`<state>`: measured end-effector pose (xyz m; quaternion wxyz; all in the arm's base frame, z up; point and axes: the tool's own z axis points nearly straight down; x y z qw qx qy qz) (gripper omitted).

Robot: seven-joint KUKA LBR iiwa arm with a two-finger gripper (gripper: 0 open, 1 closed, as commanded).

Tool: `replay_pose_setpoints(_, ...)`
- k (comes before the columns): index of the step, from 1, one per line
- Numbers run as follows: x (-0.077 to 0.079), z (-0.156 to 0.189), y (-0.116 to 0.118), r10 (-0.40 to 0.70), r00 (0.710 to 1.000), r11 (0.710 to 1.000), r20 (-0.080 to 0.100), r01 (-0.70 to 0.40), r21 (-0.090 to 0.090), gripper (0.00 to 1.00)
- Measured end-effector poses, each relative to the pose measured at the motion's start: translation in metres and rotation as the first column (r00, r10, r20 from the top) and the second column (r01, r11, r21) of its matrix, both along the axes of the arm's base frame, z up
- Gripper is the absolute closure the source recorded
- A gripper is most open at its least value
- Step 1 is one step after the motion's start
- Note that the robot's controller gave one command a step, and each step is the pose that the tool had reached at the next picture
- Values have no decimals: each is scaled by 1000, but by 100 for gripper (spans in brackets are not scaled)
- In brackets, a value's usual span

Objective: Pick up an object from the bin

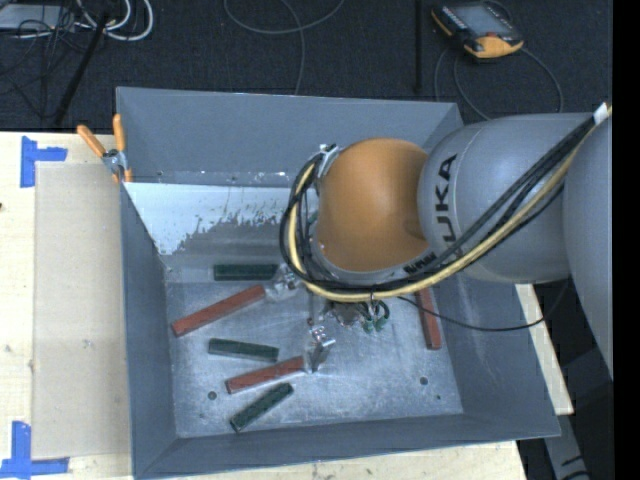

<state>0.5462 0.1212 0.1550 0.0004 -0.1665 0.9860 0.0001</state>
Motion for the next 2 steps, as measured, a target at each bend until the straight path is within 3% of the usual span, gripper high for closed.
replay_pose_setpoints(1,-15,-73,18,-10,1000,1000,0,10,0,0)
replay_pose_setpoints(2,-13,-71,20,-17,1000,1000,8,17,4,100)
